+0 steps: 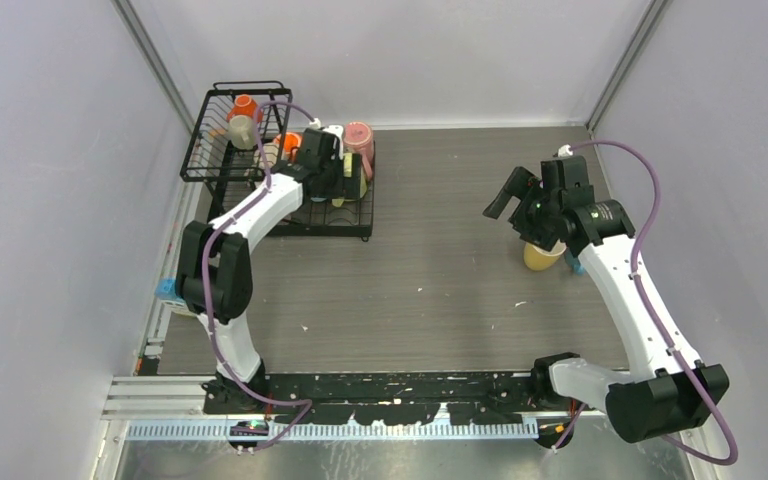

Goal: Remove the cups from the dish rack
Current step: Unload the cup from the dish rack.

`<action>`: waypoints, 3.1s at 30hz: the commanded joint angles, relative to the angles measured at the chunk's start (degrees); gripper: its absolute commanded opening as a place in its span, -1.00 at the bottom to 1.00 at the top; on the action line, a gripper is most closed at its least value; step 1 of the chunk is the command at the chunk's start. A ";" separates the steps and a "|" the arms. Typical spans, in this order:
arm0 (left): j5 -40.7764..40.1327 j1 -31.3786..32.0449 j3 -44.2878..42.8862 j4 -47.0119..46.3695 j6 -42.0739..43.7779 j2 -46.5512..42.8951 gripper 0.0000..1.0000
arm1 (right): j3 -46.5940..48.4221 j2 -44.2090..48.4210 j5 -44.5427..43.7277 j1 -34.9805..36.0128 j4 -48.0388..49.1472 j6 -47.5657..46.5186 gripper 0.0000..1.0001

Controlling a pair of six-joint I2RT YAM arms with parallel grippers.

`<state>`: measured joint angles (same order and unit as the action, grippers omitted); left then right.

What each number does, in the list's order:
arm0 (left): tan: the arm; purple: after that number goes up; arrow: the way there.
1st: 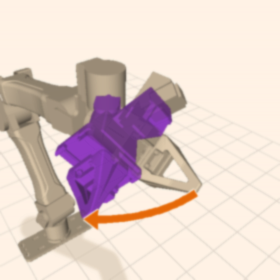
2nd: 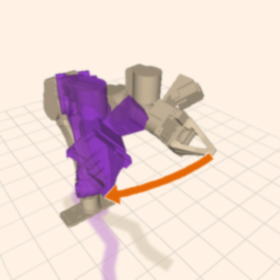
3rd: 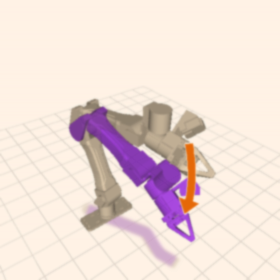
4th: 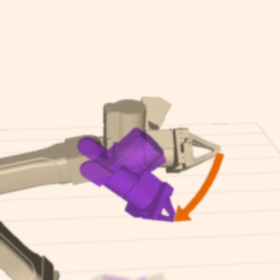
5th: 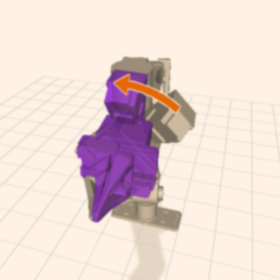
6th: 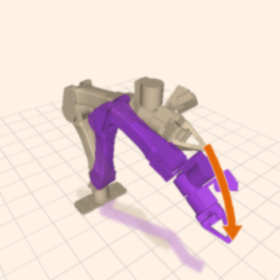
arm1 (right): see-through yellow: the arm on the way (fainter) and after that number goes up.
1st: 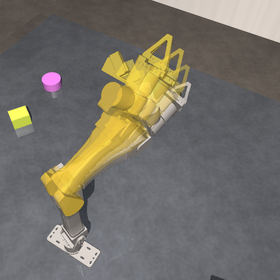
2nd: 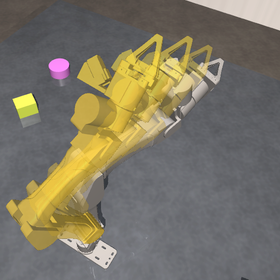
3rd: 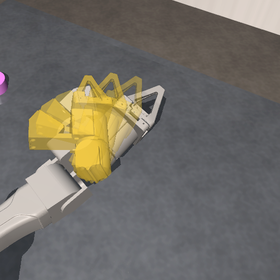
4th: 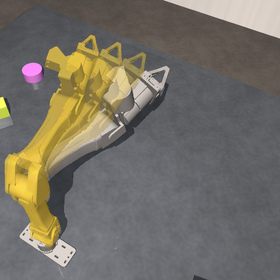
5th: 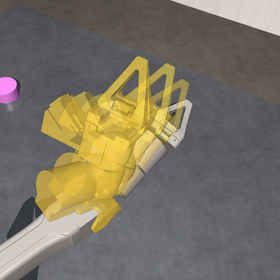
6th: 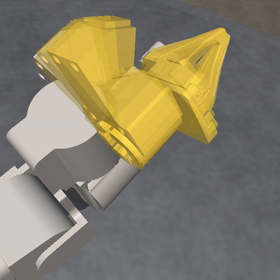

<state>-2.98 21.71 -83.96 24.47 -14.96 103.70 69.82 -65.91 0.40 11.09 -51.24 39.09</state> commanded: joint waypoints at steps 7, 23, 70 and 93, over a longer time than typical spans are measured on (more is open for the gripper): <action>8.61 -2.20 -3.14 -8.80 1.90 6.38 0.90 | -1.66 4.45 5.43 0.16 4.97 -0.07 1.00; 2.10 2.98 1.16 -11.53 -4.16 5.28 0.44 | -3.77 4.66 4.52 0.14 4.96 -0.86 1.00; -10.57 4.29 -1.89 -7.81 -3.65 7.09 -1.00 | -5.99 4.63 5.48 0.23 6.56 -1.57 1.00; -13.89 5.99 -2.50 -4.04 -1.14 -0.82 -1.00 | -7.61 3.21 7.66 0.23 11.41 -0.60 1.00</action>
<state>-14.02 27.42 -84.82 23.14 -17.08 109.01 62.06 -62.59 6.94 11.09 -43.07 38.11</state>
